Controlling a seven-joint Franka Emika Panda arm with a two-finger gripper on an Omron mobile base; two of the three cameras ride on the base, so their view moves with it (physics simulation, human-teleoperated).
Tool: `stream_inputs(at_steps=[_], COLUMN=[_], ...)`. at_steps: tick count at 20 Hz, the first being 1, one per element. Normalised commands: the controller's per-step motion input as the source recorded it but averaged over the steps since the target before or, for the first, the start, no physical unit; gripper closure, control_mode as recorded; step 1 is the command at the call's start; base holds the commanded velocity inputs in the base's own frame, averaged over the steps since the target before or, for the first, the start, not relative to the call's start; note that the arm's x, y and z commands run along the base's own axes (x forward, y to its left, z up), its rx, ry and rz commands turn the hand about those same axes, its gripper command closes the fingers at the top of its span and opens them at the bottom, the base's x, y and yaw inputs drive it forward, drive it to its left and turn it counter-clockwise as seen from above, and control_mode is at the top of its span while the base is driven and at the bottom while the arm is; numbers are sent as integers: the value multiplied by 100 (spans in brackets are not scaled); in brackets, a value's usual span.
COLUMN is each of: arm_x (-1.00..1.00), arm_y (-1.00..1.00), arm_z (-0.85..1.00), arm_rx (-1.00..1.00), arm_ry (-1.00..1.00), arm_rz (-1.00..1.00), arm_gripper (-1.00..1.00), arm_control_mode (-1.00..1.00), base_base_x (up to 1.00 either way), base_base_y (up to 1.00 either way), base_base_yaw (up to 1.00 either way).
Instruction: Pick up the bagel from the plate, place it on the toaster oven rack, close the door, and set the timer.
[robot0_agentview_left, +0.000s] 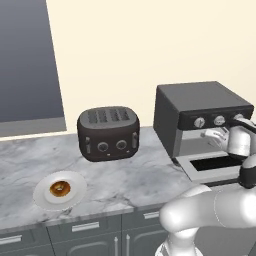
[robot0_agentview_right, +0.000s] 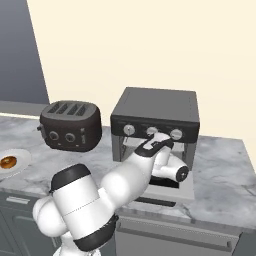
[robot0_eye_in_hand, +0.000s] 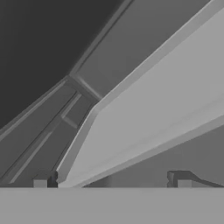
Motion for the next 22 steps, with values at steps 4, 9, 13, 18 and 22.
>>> stream_inputs(at_steps=[4, 9, 13, 18, 22], arm_x=[18, 24, 26, 28, 5], arm_y=[0, 0, 0, 0, 0], arm_z=[0, 0, 0, -1, -6], arm_rx=[1, 0, 0, 0, 0], arm_ry=[0, 0, 0, 0, 3], arm_rz=[0, 0, 0, 0, -3], arm_gripper=[-100, -100, -100, 100, 100], arm_control_mode=[-100, -100, -100, -100, -100], base_base_x=[0, 0, 0, 0, 0], base_base_y=[0, 0, 0, 0, 0], base_base_yaw=[0, 0, 0, 0, 0])
